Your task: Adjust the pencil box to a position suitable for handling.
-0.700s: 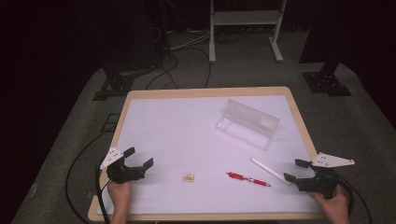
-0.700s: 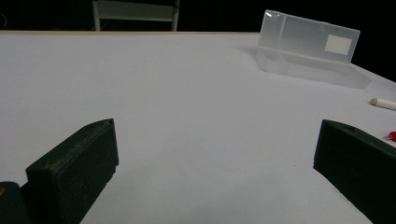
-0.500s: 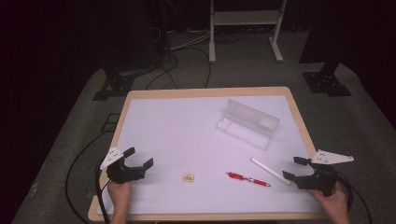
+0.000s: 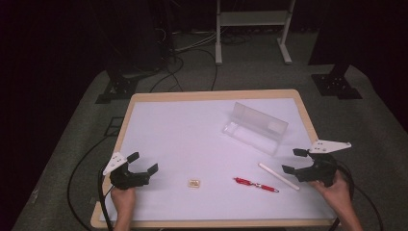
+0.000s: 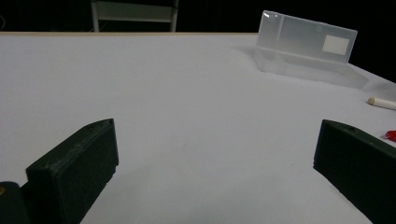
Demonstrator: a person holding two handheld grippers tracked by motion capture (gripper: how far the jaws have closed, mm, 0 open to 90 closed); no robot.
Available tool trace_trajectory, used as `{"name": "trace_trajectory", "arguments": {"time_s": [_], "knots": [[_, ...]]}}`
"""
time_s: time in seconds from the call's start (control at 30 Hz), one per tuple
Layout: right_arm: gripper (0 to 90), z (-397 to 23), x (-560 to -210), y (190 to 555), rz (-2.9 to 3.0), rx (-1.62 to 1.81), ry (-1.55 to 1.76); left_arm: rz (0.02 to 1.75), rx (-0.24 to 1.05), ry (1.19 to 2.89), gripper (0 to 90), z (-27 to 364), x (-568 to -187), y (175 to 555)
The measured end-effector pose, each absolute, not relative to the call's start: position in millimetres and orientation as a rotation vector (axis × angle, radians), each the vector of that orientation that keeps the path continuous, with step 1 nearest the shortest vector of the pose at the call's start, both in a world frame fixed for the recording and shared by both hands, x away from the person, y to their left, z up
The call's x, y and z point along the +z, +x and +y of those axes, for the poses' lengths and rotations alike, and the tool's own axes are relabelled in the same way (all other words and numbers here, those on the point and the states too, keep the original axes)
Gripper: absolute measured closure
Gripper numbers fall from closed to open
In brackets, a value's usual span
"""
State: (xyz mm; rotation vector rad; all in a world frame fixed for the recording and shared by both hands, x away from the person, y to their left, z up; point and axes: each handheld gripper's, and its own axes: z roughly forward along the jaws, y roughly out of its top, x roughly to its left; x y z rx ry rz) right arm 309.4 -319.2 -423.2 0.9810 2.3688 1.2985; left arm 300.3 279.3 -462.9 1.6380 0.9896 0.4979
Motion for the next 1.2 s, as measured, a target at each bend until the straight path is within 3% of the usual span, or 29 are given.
{"name": "trace_trajectory", "arguments": {"time_s": [1.2], "knots": [[14.9, -250, -407, 390, 2.595, 1.136, 0.844, 0.987, 0.498, 1.632, 0.0, 280, -463, 300]]}}
